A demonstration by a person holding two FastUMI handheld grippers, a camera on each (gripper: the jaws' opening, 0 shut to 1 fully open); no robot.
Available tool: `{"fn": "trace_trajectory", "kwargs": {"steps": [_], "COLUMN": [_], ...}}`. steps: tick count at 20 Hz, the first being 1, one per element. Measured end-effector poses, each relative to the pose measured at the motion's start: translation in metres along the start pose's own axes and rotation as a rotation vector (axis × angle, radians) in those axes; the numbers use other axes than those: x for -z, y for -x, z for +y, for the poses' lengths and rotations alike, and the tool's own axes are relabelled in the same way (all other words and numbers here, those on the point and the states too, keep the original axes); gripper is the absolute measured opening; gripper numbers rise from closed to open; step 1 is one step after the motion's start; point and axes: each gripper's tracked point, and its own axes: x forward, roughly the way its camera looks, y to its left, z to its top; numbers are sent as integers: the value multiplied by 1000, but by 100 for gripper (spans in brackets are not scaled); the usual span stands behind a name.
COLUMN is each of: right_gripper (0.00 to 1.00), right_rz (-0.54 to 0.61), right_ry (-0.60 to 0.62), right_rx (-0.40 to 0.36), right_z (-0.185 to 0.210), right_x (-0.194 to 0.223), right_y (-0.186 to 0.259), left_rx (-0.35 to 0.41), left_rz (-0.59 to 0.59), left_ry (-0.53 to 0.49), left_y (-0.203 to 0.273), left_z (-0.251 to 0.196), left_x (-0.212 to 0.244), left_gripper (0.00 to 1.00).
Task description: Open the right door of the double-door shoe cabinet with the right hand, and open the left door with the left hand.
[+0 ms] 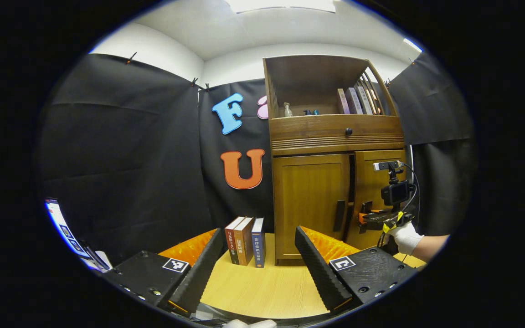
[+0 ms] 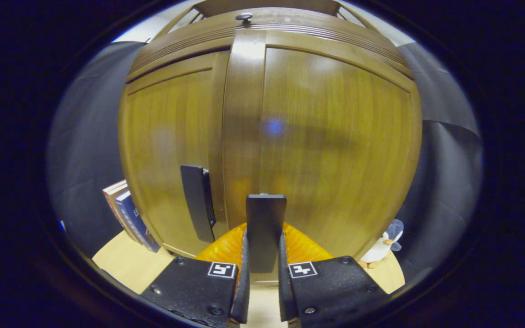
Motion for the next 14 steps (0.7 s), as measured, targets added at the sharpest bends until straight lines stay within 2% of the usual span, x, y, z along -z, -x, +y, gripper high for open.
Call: {"fn": "trace_trajectory", "kwargs": {"steps": [9, 14], "right_gripper": [28, 28], "right_rz": [3, 5], "right_ry": [9, -3], "right_rx": [-25, -16], "right_z": [-18, -34], "right_x": [17, 29], "right_y": [53, 86], "left_rx": [54, 87], "left_rz": [3, 10], "left_ry": [-10, -4], "left_y": [2, 5], "left_z": [-6, -26], "left_x": [1, 10], "left_gripper": [96, 96]}}
